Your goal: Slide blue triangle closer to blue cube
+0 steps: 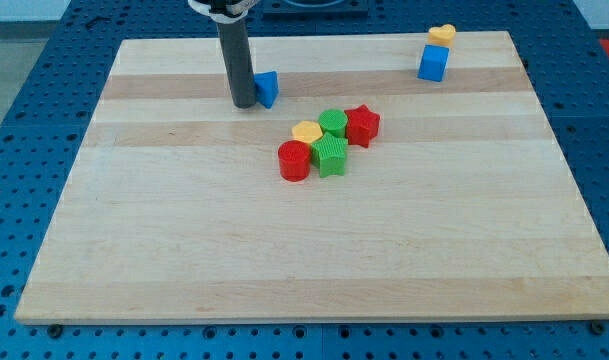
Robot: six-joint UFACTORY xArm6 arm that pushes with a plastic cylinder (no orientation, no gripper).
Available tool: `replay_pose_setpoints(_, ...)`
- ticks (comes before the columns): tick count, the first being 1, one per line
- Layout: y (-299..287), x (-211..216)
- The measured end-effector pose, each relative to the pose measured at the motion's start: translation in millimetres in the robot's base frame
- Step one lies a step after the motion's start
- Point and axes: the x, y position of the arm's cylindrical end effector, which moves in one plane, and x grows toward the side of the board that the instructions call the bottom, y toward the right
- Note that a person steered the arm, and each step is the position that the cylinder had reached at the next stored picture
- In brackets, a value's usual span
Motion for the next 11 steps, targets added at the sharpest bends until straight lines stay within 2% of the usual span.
replay_pose_setpoints(2, 2.6, -35.3)
replay_pose_setpoints(4, 54.3, -35.4)
replay_pose_setpoints(7, 59.8, 0.0)
replay_pose_setpoints(8, 72.3, -2.4)
replay_pose_setpoints(11, 160.6, -6.2)
